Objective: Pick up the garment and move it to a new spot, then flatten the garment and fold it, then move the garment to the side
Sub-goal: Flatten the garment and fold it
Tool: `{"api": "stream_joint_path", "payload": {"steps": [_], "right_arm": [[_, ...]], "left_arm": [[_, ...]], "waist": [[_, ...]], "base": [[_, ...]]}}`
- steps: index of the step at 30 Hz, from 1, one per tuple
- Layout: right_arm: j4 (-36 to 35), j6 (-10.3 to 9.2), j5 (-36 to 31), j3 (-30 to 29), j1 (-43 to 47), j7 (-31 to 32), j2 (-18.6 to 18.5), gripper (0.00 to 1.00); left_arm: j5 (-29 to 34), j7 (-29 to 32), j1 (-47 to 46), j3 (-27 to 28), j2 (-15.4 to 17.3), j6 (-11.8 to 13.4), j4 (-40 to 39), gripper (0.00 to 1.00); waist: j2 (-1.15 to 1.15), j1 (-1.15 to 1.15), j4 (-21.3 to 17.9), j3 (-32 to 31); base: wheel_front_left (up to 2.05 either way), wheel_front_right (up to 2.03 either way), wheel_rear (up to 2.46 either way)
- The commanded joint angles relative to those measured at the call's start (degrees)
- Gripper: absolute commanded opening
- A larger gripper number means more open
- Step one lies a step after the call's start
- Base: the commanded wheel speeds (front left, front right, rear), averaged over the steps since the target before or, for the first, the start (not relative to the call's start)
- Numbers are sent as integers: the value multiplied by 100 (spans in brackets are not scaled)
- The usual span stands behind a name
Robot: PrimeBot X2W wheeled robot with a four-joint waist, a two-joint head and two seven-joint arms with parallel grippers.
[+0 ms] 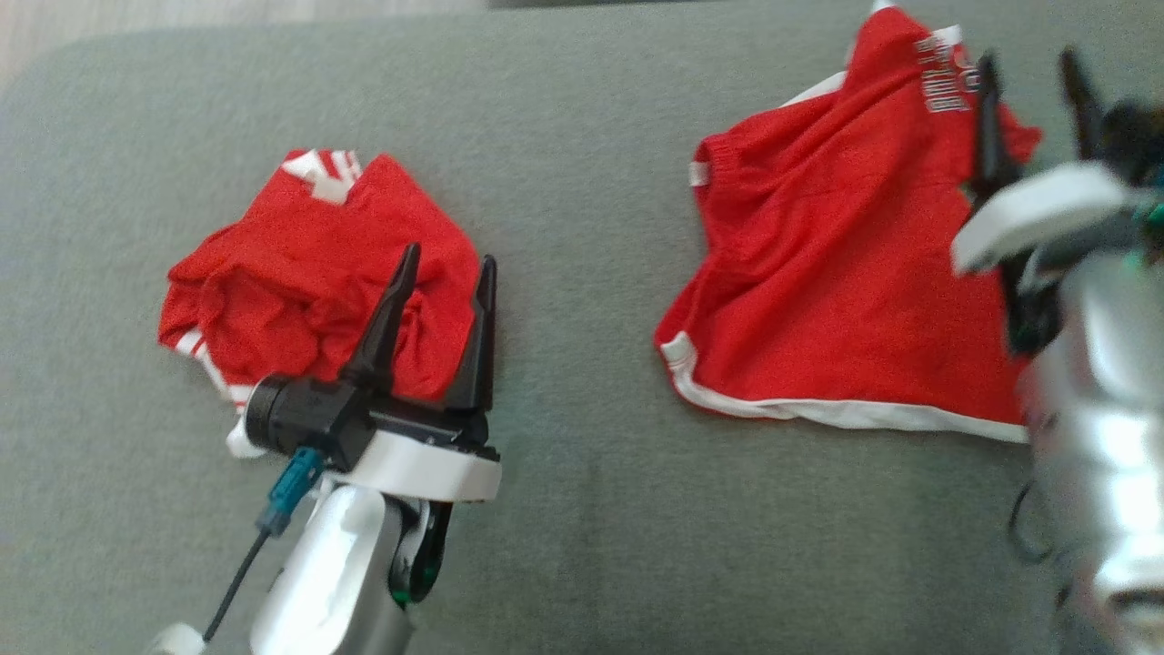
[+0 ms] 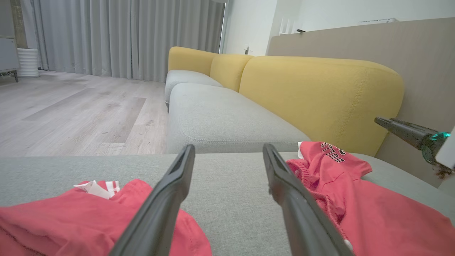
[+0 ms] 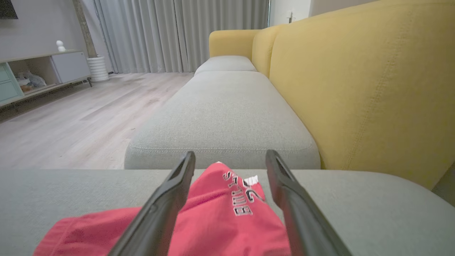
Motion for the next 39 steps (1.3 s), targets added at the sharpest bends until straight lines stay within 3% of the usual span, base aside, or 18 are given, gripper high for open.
{"api": "stream_joint_path", "payload": {"steps": [1, 11, 16, 26, 33, 39], "right_arm": [[-620, -4, 120, 123, 447, -115, 239, 100], [-2806, -4, 252, -89, 2836, -170, 632, 100], [-3331, -4, 782, 77, 3703, -173, 640, 100], [-3793, -4, 902, 92, 3804, -175, 641, 100], [-3865, -4, 990, 77, 3740, -176, 642, 100], [-3831, -4, 1060, 130, 3669, -176, 642, 100]], "left_arm": [[-47, -53, 43, 237, 18, 70, -215, 100], [-78, -53, 273, 315, 10, 52, -198, 100], [-48, -53, 337, 338, 9, 1, -129, 100], [169, -19, 106, 137, 110, -184, 144, 100], [537, 386, -462, -586, 454, -351, 590, 100], [325, 843, -867, -1425, 743, -399, 852, 100]], "waist": [[0, 1, -303, -275], [0, 1, -615, -542], [0, 1, -705, -552], [0, 1, -906, -339], [0, 1, -1025, -100], [0, 1, -1147, 33]], "base": [[0, 0, 0], [0, 0, 0], [0, 0, 0], [0, 0, 0], [0, 0, 0], [0, 0, 0]]}}
